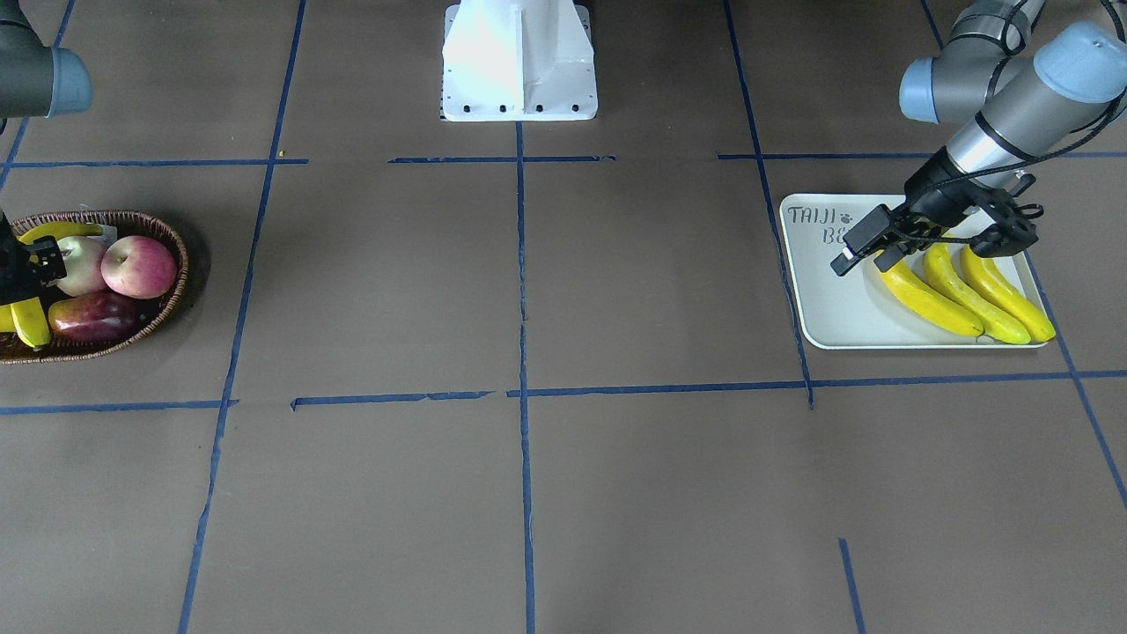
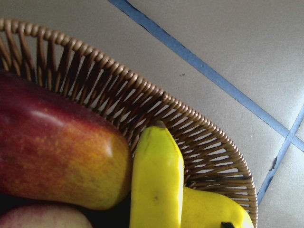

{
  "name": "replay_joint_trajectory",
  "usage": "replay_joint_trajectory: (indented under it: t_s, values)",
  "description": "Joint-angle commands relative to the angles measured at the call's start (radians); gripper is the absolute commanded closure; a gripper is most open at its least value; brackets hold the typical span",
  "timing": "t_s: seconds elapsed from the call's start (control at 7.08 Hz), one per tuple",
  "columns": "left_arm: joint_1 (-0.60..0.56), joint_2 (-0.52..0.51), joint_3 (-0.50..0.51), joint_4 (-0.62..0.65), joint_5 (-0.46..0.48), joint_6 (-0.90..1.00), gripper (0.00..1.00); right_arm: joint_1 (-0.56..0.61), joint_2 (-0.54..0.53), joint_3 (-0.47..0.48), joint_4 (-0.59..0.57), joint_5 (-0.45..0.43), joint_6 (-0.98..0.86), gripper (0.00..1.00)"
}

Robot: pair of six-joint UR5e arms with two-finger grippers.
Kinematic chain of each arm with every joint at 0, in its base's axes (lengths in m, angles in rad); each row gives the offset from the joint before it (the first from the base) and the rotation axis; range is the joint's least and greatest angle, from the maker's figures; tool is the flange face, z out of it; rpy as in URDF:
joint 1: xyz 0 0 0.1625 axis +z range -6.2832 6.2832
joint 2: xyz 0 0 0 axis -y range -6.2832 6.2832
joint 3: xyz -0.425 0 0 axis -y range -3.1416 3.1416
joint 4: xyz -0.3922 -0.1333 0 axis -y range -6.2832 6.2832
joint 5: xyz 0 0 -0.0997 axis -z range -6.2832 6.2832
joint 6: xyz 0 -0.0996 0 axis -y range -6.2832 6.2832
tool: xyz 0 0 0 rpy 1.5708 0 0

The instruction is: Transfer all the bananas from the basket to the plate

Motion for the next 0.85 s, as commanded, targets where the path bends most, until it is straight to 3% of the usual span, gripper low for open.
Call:
replay_joint_trajectory:
  t_s: [0.0, 0.28, 0.71]
  values:
    - [0.000, 0.000, 0.002, 0.000, 0.000, 0.000, 0.00, 0.001, -0.002, 0.022, -0.002, 0.006, -0.003, 0.97]
    - [0.001, 0.000, 0.000, 0.000, 0.000, 0.000, 0.00, 0.001, 0.005, 0.094, -0.094, 0.012, -0.002, 1.00]
    - [0.000, 0.000, 0.002, 0.000, 0.000, 0.000, 0.00, 0.001, 0.005, 0.122, -0.118, 0.015, -0.003, 1.00]
